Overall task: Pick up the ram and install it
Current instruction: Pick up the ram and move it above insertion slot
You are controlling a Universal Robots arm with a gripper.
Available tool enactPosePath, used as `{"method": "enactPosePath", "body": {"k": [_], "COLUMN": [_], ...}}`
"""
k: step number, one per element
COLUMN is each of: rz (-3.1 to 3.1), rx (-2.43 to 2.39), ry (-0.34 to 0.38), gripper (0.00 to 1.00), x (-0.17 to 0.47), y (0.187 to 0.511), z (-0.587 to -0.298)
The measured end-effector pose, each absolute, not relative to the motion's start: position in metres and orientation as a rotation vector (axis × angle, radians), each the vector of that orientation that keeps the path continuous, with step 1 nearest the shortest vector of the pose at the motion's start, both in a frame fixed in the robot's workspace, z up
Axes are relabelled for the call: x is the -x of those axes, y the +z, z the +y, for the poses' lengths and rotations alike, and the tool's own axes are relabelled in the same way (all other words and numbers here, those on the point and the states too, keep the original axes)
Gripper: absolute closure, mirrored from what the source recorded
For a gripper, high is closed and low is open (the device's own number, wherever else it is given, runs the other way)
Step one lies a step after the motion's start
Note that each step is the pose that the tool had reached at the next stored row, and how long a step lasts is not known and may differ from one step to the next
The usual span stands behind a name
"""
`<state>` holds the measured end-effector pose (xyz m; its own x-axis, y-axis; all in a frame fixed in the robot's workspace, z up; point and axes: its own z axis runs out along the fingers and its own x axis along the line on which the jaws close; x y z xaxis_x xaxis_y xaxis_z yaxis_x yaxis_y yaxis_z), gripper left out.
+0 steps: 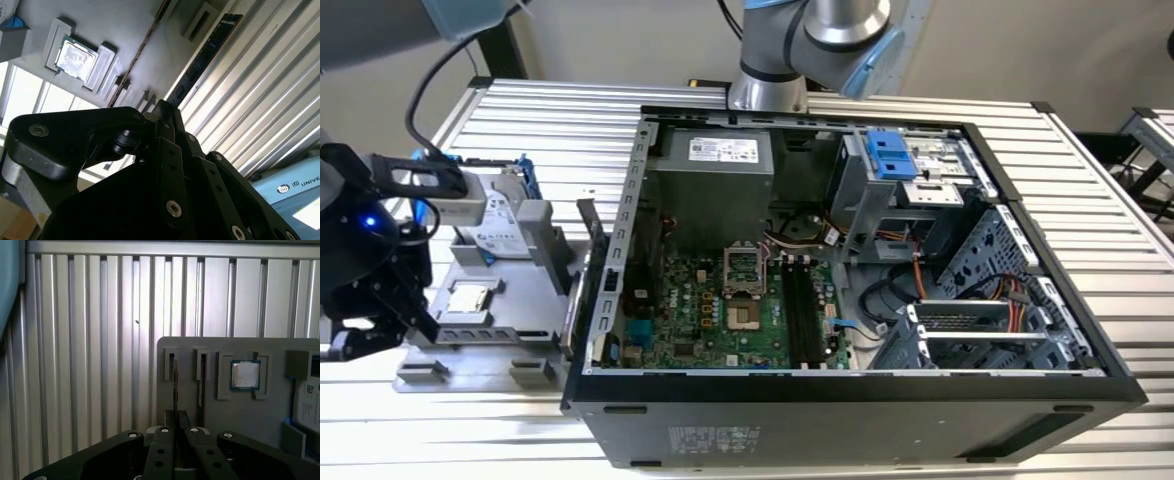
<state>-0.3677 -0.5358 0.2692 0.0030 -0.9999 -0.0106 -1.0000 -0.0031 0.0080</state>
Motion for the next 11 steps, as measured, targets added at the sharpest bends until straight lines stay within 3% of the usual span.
{"method": "enactPosePath", "body": {"k": [11], "rz": [2.217], "rx": [2.223], "ry": [0.021], "gripper": [1.0], "x": [0.3677], "y": [0.2769], "z": [-0.5358]}}
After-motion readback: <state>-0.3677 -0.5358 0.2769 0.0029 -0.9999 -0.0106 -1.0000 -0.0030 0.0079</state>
